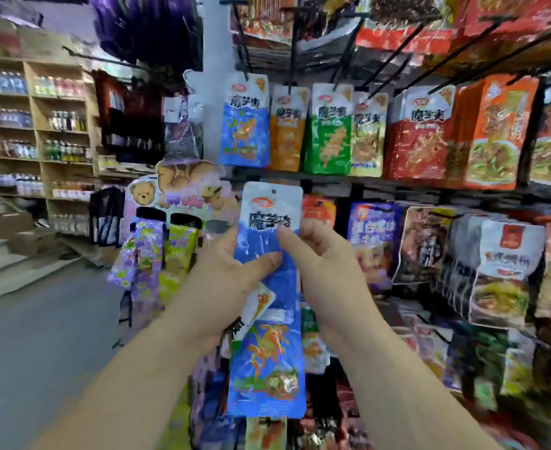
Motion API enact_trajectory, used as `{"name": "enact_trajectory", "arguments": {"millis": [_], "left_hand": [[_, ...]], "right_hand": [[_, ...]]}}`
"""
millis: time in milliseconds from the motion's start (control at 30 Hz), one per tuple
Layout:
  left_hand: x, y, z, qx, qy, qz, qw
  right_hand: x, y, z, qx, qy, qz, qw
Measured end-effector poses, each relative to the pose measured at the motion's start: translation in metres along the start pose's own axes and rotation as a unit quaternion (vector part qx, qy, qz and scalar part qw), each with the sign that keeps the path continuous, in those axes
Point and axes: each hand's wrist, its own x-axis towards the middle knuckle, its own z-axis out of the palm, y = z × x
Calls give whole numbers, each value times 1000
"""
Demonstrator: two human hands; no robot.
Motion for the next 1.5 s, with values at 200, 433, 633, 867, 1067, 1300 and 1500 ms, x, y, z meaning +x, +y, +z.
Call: {"name": "enact_trajectory", "arguments": {"millis": [200,433,633,867,1067,1300,1500], "left_hand": [[-55,-62,-42,-32,14,-144,989],[-99,-115,-80,-31,43,-249,967],[-96,-112,-103,-10,106,-219,970],[-66,-70,-112,-9,137,-117,984],[-9,-9,-113,63,143,-4,988],[55,64,-77,159,107,165,967],[90,94,-53,181,133,220,949]], "right_hand": [[-46,76,32,-20,-21,107,994],[-75,133,39,-51,15,182,982],[-70,127,42,-12,40,189,981],[-35,83,53,17,83,73,994],[6,25,40,-48,73,-24,996],[55,-56,24,-151,80,-154,973],[101,-104,38,-186,111,-188,958]]}}
